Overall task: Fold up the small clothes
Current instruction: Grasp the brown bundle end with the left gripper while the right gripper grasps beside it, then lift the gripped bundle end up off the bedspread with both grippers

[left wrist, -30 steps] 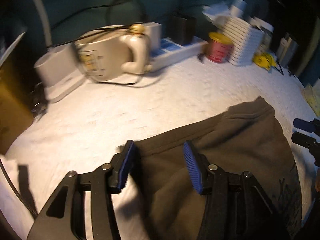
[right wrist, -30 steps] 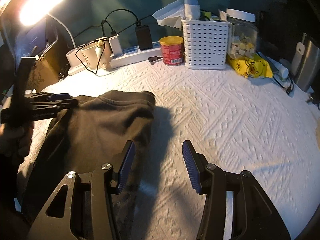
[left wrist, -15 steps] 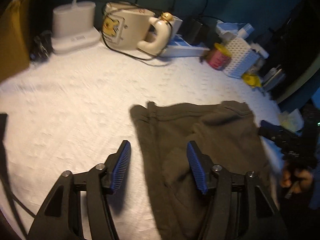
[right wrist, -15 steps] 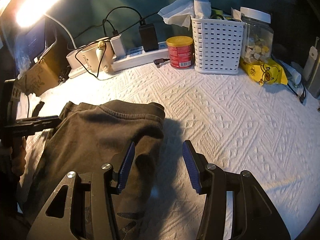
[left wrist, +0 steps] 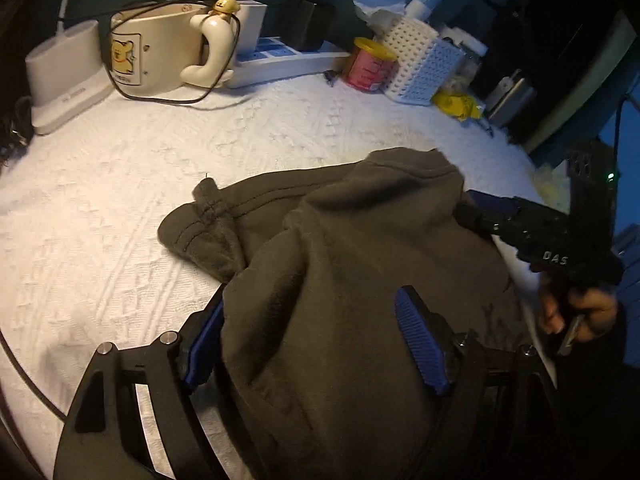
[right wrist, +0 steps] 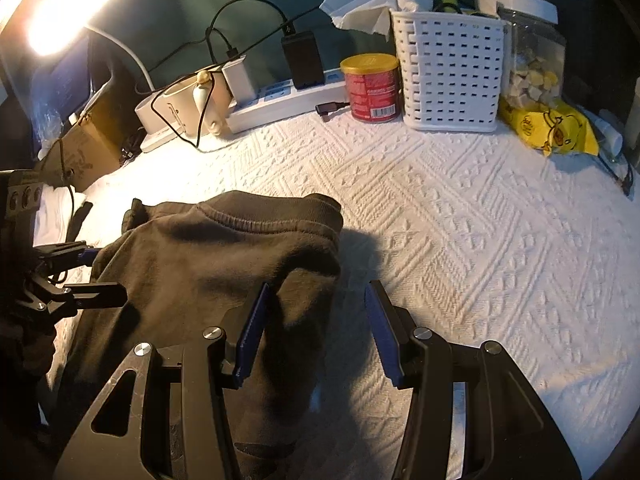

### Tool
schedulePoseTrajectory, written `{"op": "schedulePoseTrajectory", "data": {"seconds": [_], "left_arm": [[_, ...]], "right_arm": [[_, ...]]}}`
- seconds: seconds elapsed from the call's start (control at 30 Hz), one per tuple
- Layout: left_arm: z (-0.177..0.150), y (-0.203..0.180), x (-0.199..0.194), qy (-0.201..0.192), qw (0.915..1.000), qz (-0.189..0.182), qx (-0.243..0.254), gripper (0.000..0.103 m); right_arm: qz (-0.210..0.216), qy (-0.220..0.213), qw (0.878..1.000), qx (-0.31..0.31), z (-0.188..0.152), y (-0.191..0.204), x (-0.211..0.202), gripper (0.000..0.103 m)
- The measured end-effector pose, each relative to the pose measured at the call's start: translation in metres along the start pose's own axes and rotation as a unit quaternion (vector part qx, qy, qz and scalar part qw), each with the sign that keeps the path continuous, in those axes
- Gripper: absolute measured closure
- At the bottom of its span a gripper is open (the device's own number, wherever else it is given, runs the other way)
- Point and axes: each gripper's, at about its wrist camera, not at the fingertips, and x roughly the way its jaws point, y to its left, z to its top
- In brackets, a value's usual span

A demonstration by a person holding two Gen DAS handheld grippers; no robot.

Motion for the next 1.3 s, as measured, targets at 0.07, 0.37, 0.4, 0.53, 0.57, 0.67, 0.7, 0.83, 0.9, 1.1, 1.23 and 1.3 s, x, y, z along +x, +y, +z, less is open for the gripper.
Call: {"op": "schedulePoseTrajectory", "data": {"seconds": [0.07, 0.37, 0.4, 0.53, 0.57, 0.67, 0.7, 0.83, 0.9, 1.1, 1.23, 1.3], "left_arm": [[-0.003, 0.0, -0.001, 0.003, 0.9991, 0.042, 0.008, 0.023], [-0.006, -0.018, 0.006, 0.008, 0.9989, 0.019, 0.042, 0.023], [-0.006, -0.021, 0.008, 0.006, 0.9988, 0.017, 0.045, 0.023], [-0.006, -0.023, 0.01, -0.008, 0.999, 0.005, 0.043, 0.023], [-0.005, -0.024, 0.011, -0.01, 0.999, 0.004, 0.043, 0.023], [-0.007, -0.026, 0.012, -0.019, 0.9984, 0.012, 0.051, 0.03], [-0.007, -0.027, 0.012, -0.021, 0.9979, 0.021, 0.057, 0.035], [-0.008, -0.03, 0.013, -0.028, 0.9972, 0.026, 0.064, 0.059], [-0.008, -0.033, 0.014, -0.029, 0.9971, 0.024, 0.066, 0.062], [-0.01, -0.04, 0.013, -0.034, 0.9973, 0.018, 0.062, 0.076], [-0.012, -0.043, 0.008, -0.043, 0.9973, 0.018, 0.057, 0.079], [-0.013, -0.046, 0.003, -0.051, 0.9969, 0.017, 0.057, 0.079]], "right_arm": [[0.003, 0.0, 1.0, 0.0, 0.0, 0.0, 0.001, 0.05], [0.036, 0.007, 0.999, 0.006, 0.005, 0.01, 0.011, 0.046], [0.039, 0.008, 0.999, 0.004, 0.006, 0.012, 0.011, 0.046], [0.014, -0.002, 1.0, -0.014, 0.006, 0.023, 0.014, 0.046], [0.012, -0.004, 1.0, -0.018, 0.005, 0.025, 0.014, 0.046], [0.014, -0.01, 1.0, -0.021, 0.005, 0.028, 0.016, 0.046], [0.014, -0.012, 1.0, -0.023, 0.005, 0.029, 0.016, 0.046], [0.02, -0.018, 0.999, -0.032, 0.004, 0.033, 0.018, 0.046], [0.02, -0.017, 0.999, -0.041, 0.004, 0.037, 0.018, 0.048], [0.032, -0.013, 0.998, -0.055, 0.002, 0.047, 0.019, 0.078], [0.027, -0.022, 0.997, -0.069, -0.001, 0.056, 0.012, 0.087], [0.028, -0.029, 0.997, -0.069, -0.002, 0.058, 0.007, 0.087]]}}
